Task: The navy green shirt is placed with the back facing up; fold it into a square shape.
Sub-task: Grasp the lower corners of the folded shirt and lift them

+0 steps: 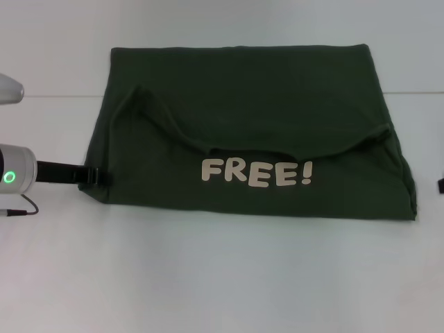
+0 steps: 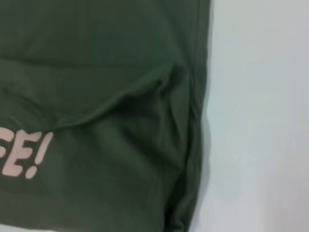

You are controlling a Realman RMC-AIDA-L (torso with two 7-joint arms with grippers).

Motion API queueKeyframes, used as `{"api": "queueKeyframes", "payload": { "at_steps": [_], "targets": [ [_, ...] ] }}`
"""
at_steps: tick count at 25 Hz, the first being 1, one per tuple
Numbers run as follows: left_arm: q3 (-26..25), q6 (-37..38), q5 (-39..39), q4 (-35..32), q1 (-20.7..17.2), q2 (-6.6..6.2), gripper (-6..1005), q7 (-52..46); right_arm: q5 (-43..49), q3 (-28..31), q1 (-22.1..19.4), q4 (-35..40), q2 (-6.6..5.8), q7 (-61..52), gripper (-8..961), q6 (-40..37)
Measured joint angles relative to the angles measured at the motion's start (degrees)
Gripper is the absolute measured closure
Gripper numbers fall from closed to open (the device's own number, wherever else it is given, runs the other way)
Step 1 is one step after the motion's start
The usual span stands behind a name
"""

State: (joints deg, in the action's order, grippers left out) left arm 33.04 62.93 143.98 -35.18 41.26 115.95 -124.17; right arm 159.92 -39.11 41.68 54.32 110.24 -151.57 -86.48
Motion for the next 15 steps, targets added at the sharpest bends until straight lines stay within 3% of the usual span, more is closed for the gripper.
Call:
{"api": "queueKeyframes", "payload": {
  "at_steps": [4, 15],
  "targets": [
    [0.01, -0.05, 0.00, 0.02, 0.00, -0.02, 981, -0.06, -0.74, -0.23, 0.95, -3.06, 1.14, 1.24, 61, 2.86],
    [0.01, -0.10, -0.18, -0.09, 0.09, -0.02, 980, -0.20, -5.49, -0.96, 2.77, -9.22, 2.02, 3.48, 61, 7.42]
  ]
}}
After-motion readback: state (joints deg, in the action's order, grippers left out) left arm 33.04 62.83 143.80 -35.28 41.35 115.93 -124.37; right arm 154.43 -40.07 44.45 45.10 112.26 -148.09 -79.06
